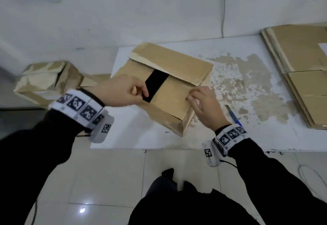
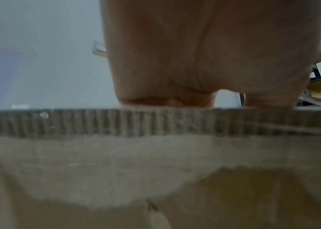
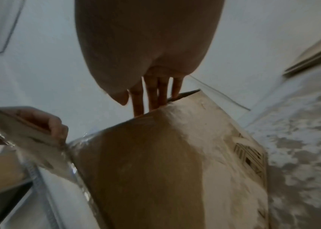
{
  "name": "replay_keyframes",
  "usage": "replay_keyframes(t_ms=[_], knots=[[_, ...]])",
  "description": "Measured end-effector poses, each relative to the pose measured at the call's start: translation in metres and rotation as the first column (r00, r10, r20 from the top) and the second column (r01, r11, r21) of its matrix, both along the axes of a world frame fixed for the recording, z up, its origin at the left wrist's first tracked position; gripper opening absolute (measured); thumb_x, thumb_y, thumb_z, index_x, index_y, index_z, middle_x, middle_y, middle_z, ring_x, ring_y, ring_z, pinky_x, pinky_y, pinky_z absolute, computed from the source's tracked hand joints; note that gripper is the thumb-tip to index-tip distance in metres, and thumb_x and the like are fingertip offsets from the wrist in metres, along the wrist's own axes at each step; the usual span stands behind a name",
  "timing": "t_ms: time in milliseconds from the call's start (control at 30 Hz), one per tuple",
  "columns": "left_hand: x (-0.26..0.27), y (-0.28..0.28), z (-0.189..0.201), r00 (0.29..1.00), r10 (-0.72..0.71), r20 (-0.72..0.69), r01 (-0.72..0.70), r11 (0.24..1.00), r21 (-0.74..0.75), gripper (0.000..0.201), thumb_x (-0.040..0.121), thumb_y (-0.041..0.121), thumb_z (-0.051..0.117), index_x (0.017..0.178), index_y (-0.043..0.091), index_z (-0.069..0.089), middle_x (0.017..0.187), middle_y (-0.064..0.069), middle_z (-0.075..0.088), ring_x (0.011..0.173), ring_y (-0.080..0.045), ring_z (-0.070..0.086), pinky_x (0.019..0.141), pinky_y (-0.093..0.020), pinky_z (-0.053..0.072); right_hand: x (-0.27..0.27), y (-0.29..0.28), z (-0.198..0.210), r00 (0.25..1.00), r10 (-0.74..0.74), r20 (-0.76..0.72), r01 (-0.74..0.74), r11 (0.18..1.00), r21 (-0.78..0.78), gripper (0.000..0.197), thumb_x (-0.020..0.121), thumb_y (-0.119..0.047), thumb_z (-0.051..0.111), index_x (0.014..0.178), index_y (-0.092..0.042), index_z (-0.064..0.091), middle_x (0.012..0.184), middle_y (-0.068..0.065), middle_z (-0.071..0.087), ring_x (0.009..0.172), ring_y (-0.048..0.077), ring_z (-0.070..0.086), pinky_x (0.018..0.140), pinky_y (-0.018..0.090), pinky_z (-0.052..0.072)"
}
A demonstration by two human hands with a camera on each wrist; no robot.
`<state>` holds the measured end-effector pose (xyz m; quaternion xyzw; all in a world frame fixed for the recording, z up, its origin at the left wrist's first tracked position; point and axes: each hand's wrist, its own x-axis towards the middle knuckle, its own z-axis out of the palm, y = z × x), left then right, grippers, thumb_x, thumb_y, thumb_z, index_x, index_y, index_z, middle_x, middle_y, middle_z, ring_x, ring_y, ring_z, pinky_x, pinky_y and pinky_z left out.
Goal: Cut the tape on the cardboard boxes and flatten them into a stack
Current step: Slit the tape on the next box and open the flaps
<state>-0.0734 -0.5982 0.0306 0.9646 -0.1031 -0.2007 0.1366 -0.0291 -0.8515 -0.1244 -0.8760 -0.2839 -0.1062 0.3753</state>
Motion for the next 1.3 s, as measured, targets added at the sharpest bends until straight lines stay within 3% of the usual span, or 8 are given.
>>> replay_keyframes(t_ms=[233, 400, 567, 733, 833, 1000, 1167, 1300], knots=[[-0.009, 0.016, -0.07, 0.997, 0.023, -0.08, -0.014, 0.993, 0.117, 0.079, 0.088, 0.033, 0.062, 0.152, 0.022, 0.017, 0.155, -0.001, 0.023, 0.14, -0.017, 0.023, 0.113, -0.03, 0.023, 0.04, -0.005, 0.036, 0.996, -0.093, 0.014, 0.095, 0.979, -0.18, 0.054, 0.099, -0.035, 0.041, 0.147, -0.01, 0.031, 0.156, 0.015, 0.02, 0.145, 0.028, 0.013, 0.116, 0.035, 0.007], [0.021, 0.027, -0.1, 0.982, -0.181, 0.048, 0.155, 0.929, 0.335, 0.056, 0.08, 0.064, 0.058, 0.111, 0.017, 0.057, 0.109, -0.001, 0.059, 0.106, -0.022, 0.052, 0.089, -0.036, 0.044, 0.131, -0.019, 0.072, 0.933, -0.244, -0.264, 0.072, 0.847, -0.527, 0.065, 0.098, -0.045, 0.04, 0.146, -0.003, 0.027, 0.153, 0.02, 0.023, 0.141, 0.033, 0.022, 0.114, 0.038, 0.019], [0.033, 0.03, -0.11, 0.915, -0.381, 0.132, 0.3, 0.862, 0.408, 0.053, 0.082, 0.072, 0.044, 0.078, 0.019, 0.048, 0.076, 0.001, 0.054, 0.08, -0.018, 0.048, 0.068, -0.031, 0.04, 0.153, -0.001, 0.05, 0.721, -0.363, -0.591, -0.036, 0.831, -0.554, 0.067, 0.097, -0.05, 0.038, 0.143, -0.003, 0.025, 0.145, 0.019, 0.037, 0.13, 0.034, 0.04, 0.102, 0.038, 0.031], [0.042, 0.028, -0.114, 0.866, -0.468, 0.174, 0.386, 0.849, 0.362, 0.057, 0.086, 0.068, 0.041, 0.089, 0.014, 0.059, 0.084, -0.003, 0.062, 0.085, -0.02, 0.053, 0.075, -0.033, 0.045, 0.118, 0.076, 0.068, 0.911, -0.146, -0.387, -0.234, 0.589, -0.774, 0.06, 0.099, -0.053, 0.021, 0.149, -0.02, 0.024, 0.158, 0.007, 0.014, 0.145, 0.026, 0.009, 0.116, 0.049, 0.008], [0.045, 0.026, -0.115, 0.838, -0.511, 0.19, 0.419, 0.826, 0.376, 0.06, 0.085, 0.07, 0.039, 0.087, 0.015, 0.063, 0.085, -0.003, 0.065, 0.087, -0.023, 0.057, 0.083, -0.035, 0.044, 0.084, 0.107, 0.087, 0.902, -0.025, -0.431, -0.389, 0.387, -0.836, 0.06, 0.098, -0.056, 0.01, 0.144, -0.028, 0.037, 0.153, 0.004, 0.029, 0.144, 0.022, 0.014, 0.113, 0.054, 0.01], [0.043, 0.026, -0.105, 0.762, -0.62, 0.188, 0.437, 0.706, 0.558, 0.068, 0.084, 0.075, 0.033, 0.1, 0.019, 0.067, 0.098, -0.002, 0.065, 0.099, -0.021, 0.054, 0.102, -0.036, 0.028, 0.047, 0.045, 0.173, 0.976, -0.177, -0.126, 0.011, 0.621, -0.783, 0.055, 0.097, -0.056, 0.018, 0.074, -0.019, 0.052, 0.084, 0.007, 0.053, 0.085, 0.027, 0.053, 0.081, 0.037, 0.04], [0.044, 0.047, -0.067, 0.753, -0.534, 0.384, 0.268, 0.782, 0.562, 0.086, 0.078, 0.084, 0.021, 0.1, 0.015, 0.068, 0.107, -0.007, 0.06, 0.104, -0.025, 0.048, 0.103, -0.041, 0.025, -0.011, -0.011, 0.123, 0.62, -0.579, -0.53, 0.062, 0.709, -0.702, 0.104, 0.068, -0.088, 0.013, 0.14, -0.018, 0.042, 0.143, 0.011, 0.044, 0.126, 0.028, 0.045, 0.106, 0.043, 0.036], [0.06, 0.115, -0.047, 0.814, -0.223, 0.536, -0.018, 0.914, 0.406, 0.064, 0.089, 0.068, 0.03, 0.115, 0.021, 0.064, 0.121, -0.013, 0.057, 0.117, -0.03, 0.046, 0.109, -0.046, 0.02, -0.023, 0.032, 0.06, 0.319, -0.47, -0.823, 0.393, 0.856, -0.337, 0.079, 0.09, -0.061, 0.043, 0.15, -0.018, 0.016, 0.155, 0.008, 0.022, 0.135, 0.031, 0.035, 0.089, 0.045, 0.053]])
